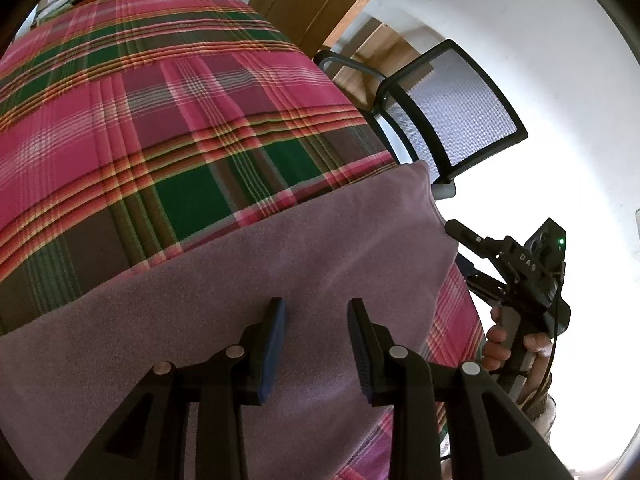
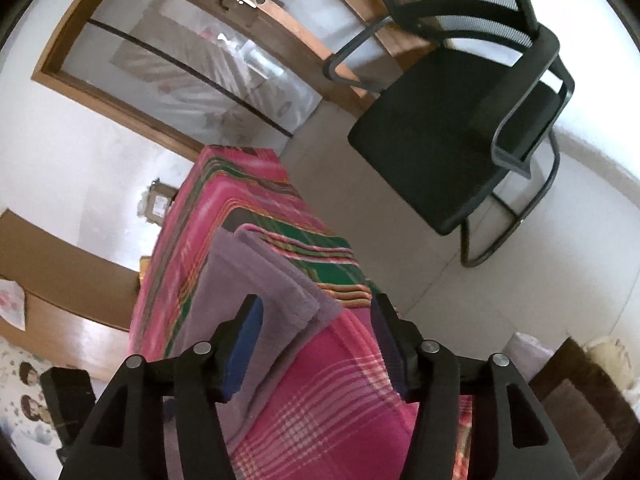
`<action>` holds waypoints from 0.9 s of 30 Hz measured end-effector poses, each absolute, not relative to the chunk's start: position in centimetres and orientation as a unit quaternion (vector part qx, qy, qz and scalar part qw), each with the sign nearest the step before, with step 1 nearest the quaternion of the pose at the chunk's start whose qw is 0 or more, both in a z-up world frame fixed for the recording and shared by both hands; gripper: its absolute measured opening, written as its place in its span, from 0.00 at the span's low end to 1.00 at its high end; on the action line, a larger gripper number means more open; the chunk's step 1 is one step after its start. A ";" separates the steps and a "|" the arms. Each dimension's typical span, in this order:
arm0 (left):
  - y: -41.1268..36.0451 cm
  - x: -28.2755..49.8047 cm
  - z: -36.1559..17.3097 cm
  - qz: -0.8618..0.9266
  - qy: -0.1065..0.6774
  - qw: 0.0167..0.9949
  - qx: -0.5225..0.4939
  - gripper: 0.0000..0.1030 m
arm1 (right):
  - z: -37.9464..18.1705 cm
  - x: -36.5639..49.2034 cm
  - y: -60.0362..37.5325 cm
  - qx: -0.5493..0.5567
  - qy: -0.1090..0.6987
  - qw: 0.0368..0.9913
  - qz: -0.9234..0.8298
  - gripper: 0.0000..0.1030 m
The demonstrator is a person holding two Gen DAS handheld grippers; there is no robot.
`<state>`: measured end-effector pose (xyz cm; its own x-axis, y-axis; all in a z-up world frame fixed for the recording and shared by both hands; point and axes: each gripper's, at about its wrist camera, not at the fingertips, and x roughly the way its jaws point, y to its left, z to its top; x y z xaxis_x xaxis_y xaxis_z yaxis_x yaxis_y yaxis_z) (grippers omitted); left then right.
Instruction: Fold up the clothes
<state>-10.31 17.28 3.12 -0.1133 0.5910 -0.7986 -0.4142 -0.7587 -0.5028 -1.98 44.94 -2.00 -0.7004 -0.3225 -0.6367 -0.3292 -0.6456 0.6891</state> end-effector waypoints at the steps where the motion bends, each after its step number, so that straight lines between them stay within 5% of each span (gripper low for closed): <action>1: 17.2 -10.3 3.1 0.742 -0.078 0.339 -0.573 0.31 | -2.0 -2.1 44.9 -0.385 0.428 -0.004 0.818 0.56; 7: 17.1 -10.3 3.2 0.741 -0.079 0.340 -0.573 0.31 | -2.0 -2.3 44.7 -0.378 0.437 -0.007 0.816 0.53; 9: 17.1 -10.2 3.2 0.742 -0.078 0.340 -0.573 0.31 | -1.8 -2.4 44.4 -0.378 0.427 -0.005 0.821 0.39; 17: 16.9 -10.2 3.4 0.738 -0.086 0.337 -0.578 0.31 | -0.6 -2.7 43.2 -0.370 0.379 0.002 0.848 0.16; 27: 16.0 -9.0 4.5 0.739 -0.096 0.345 -0.570 0.31 | 4.3 -2.1 39.8 -0.324 0.276 -0.008 0.905 0.15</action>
<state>-9.00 16.03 4.55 -0.1107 0.6198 -0.7769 -0.4008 -0.7432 -0.5358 -2.15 39.84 4.26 -0.7900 -0.1937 -0.5817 -0.1640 -0.8475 0.5049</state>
